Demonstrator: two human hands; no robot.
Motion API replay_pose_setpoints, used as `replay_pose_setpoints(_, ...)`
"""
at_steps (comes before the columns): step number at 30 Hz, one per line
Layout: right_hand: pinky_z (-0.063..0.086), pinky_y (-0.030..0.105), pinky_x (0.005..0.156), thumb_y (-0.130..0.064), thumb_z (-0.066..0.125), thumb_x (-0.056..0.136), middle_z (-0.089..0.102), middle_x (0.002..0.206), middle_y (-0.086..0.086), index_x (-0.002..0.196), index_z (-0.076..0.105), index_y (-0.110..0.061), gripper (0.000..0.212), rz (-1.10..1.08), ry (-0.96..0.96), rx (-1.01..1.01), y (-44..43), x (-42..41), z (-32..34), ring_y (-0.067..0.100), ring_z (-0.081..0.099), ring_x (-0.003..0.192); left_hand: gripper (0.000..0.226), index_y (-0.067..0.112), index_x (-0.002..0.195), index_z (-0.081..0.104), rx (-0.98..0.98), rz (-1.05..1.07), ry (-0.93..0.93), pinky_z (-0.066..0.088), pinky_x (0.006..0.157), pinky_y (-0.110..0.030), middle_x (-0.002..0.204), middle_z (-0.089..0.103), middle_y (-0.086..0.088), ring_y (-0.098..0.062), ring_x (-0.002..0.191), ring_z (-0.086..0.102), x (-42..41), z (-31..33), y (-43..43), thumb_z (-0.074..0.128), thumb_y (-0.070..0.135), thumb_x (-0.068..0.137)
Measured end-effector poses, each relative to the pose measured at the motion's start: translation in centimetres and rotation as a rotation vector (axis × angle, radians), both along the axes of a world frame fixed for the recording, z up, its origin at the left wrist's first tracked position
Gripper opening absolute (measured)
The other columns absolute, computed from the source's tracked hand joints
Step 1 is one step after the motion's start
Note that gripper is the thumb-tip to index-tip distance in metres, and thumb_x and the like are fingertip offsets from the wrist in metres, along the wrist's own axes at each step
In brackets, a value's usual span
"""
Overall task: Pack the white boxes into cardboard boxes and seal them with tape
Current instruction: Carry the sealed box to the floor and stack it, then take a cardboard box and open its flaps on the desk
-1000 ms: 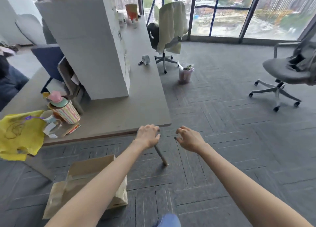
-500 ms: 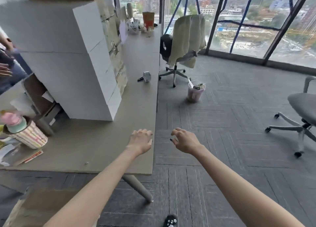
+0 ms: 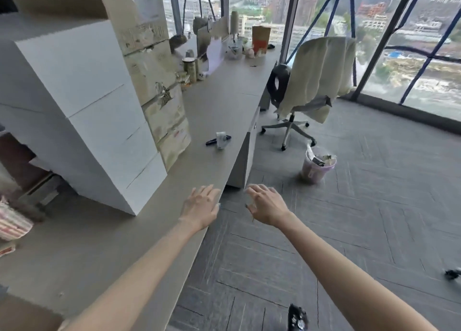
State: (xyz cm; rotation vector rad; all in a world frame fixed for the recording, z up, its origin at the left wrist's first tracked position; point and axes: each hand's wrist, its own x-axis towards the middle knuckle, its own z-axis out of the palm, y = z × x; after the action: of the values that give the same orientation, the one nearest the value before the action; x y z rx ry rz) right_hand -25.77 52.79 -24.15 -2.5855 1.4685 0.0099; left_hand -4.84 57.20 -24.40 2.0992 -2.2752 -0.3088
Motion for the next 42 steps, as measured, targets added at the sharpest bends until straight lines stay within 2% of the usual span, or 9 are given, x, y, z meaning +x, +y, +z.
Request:
replay_pose_setpoints(6, 0.023, 0.036, 0.116, -0.036, 0.046, 0.100, 0.030, 0.158, -0.002, 0.148, 0.036, -0.019, 0.052, 0.198, -0.004, -0.007, -12.7, -4.6, 1.0, 0.018, 0.027, 0.144, 0.054, 0.024, 0.155, 0.026, -0.002, 0.219, -0.006, 0.009, 0.122, -0.036, 0.164, 0.019, 0.002, -0.016, 0.149, 0.016, -5.5, 0.9, -8.1, 0.037, 0.036, 0.104)
replay_pose_setpoints(12, 0.014, 0.039, 0.121, -0.040, 0.045, 0.100, 0.020, 0.162, -0.001, 0.152, 0.028, -0.022, 0.058, 0.405, -0.031, 0.004, -22.4, -4.2, 1.3, 0.017, 0.019, 0.148, 0.059, 0.026, 0.157, 0.016, 0.006, 0.397, -0.049, 0.005, 0.123, -0.037, 0.165, 0.012, 0.003, -0.015, 0.151, 0.011, -7.7, 2.1, -13.1, 0.037, 0.040, 0.104)
replay_pose_setpoints(17, 0.018, 0.037, 0.120, -0.043, 0.044, 0.100, 0.022, 0.162, -0.001, 0.150, 0.034, -0.020, 0.056, 0.555, -0.059, -0.028, -29.3, -0.8, 2.3, 0.018, 0.025, 0.146, 0.059, 0.026, 0.157, 0.016, -0.052, 0.548, -0.094, 0.002, 0.122, -0.035, 0.165, 0.014, 0.002, -0.015, 0.151, 0.012, -6.0, 3.1, -17.4, 0.037, 0.040, 0.104)
replay_pose_setpoints(23, 0.019, 0.036, 0.119, -0.041, 0.044, 0.100, 0.015, 0.164, -0.001, 0.151, 0.031, -0.024, 0.056, 0.695, -0.076, -0.058, -36.8, 4.3, 5.1, 0.019, 0.025, 0.146, 0.057, 0.022, 0.156, 0.023, -0.133, 0.681, -0.154, 0.006, 0.123, -0.036, 0.164, 0.019, 0.000, -0.017, 0.150, 0.017, -2.8, 5.7, -23.4, 0.038, 0.037, 0.103)
replay_pose_setpoints(29, 0.022, 0.037, 0.118, -0.042, 0.044, 0.100, 0.017, 0.163, 0.000, 0.152, 0.029, -0.023, 0.057, 0.806, -0.138, -0.124, -42.7, 9.4, 9.9, 0.020, 0.026, 0.146, 0.054, 0.022, 0.153, 0.031, -0.233, 0.793, -0.206, 0.011, 0.123, -0.039, 0.162, 0.024, -0.001, -0.018, 0.149, 0.020, 0.1, 10.3, -27.1, 0.041, 0.036, 0.102)
replay_pose_setpoints(36, 0.026, 0.038, 0.115, -0.041, 0.047, 0.099, 0.020, 0.162, -0.001, 0.151, 0.033, -0.022, 0.056, 0.975, -0.273, -0.190, -48.2, 14.9, 16.5, 0.020, 0.027, 0.145, 0.053, 0.019, 0.151, 0.038, -0.370, 0.937, -0.324, 0.014, 0.120, -0.035, 0.159, 0.032, -0.002, -0.020, 0.146, 0.027, 1.8, 15.9, -29.8, 0.044, 0.036, 0.101)
replay_pose_setpoints(42, 0.023, 0.041, 0.116, -0.042, 0.047, 0.100, 0.016, 0.163, -0.001, 0.152, 0.029, -0.022, 0.059, 1.125, -0.368, -0.266, -51.6, 18.5, 22.3, 0.019, 0.025, 0.146, 0.055, 0.021, 0.152, 0.034, -0.494, 1.076, -0.422, 0.013, 0.121, -0.036, 0.159, 0.032, 0.000, -0.018, 0.146, 0.027, 1.9, 21.2, -31.9, 0.045, 0.034, 0.101)
